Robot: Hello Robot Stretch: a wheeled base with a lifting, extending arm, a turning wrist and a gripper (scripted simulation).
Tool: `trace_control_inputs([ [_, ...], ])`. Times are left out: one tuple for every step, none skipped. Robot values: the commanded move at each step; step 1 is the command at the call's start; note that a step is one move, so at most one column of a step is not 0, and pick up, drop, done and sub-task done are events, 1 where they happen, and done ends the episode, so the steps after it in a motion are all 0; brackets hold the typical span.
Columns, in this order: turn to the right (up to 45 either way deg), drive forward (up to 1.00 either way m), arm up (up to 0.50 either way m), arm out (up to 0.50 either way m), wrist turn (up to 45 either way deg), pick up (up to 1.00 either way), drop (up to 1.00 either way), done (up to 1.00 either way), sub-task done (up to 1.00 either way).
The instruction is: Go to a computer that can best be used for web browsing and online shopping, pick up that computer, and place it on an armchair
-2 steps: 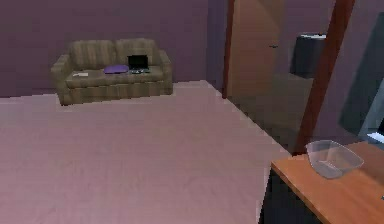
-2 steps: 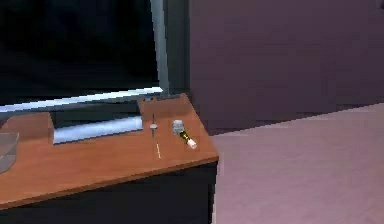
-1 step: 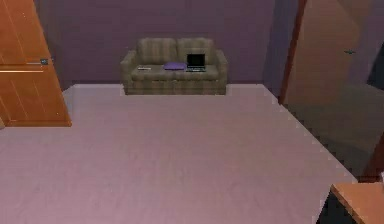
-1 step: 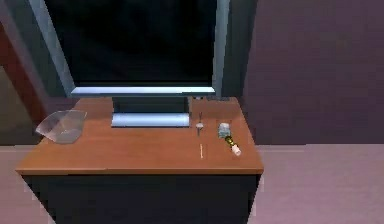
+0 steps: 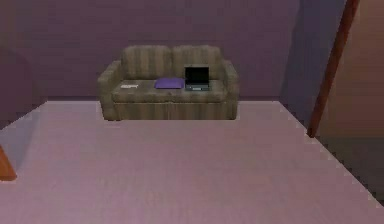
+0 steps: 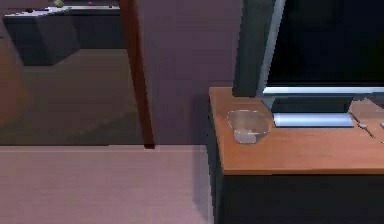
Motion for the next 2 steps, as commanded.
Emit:
trace_control_inputs([
  [0.0, 1.00, 0.00, 0.00, 0.0, 0.00, 0.00, 0.00, 0.00],
  [0.0, 0.85, 0.00, 0.00, 0.0, 0.00, 0.00, 0.00, 0.00],
])
